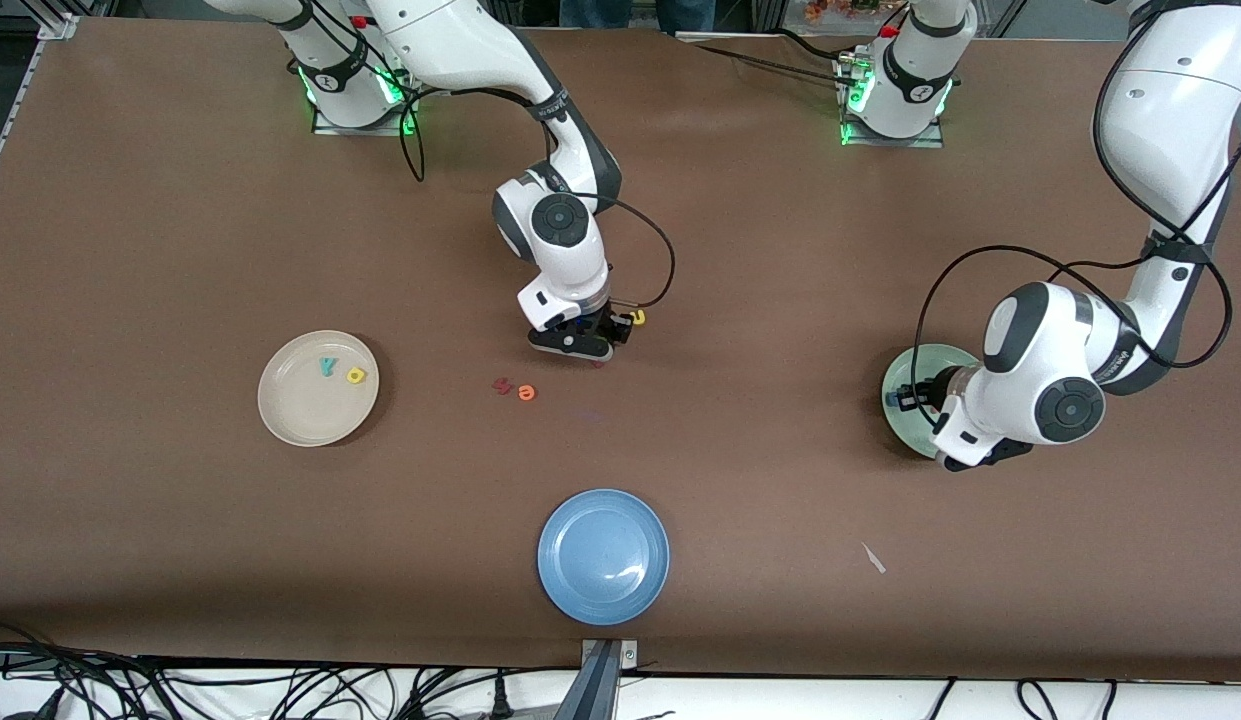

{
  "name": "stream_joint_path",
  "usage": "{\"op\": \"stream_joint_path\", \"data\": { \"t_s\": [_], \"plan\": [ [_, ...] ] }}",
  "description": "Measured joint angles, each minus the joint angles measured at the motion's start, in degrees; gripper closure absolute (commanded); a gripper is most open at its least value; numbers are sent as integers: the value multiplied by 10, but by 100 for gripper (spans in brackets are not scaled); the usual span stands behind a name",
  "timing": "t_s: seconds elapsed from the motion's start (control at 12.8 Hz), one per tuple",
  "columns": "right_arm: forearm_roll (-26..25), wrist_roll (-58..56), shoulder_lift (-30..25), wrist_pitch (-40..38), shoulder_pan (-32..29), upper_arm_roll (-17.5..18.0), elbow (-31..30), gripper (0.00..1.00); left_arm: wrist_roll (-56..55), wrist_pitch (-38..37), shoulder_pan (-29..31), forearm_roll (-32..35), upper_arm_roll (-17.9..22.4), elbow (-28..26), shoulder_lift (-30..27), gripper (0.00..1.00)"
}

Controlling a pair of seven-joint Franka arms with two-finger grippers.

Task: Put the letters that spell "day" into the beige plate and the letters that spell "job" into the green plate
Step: 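Place the blue o on the green plate with the left gripper, then lift the green a with the right gripper while the left gripper retracts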

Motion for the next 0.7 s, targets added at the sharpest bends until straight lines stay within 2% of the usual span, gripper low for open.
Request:
{"op": "stream_joint_path", "data": {
  "t_s": [0.23,0.39,0.55,0.7],
  "plan": [
    [-1,0,0,1,1,-2,1,70,35,-15,7,0,-3,44,-32,0],
    [-1,0,0,2,2,-2,2,82,67,-66,8,0,-10,72,-83,0],
    [-1,0,1,2,3,-2,3,85,89,-120,8,-3,-15,107,-124,0],
    [-1,0,1,2,3,-2,3,85,116,-164,7,-9,-16,156,-139,0]
  ]
}}
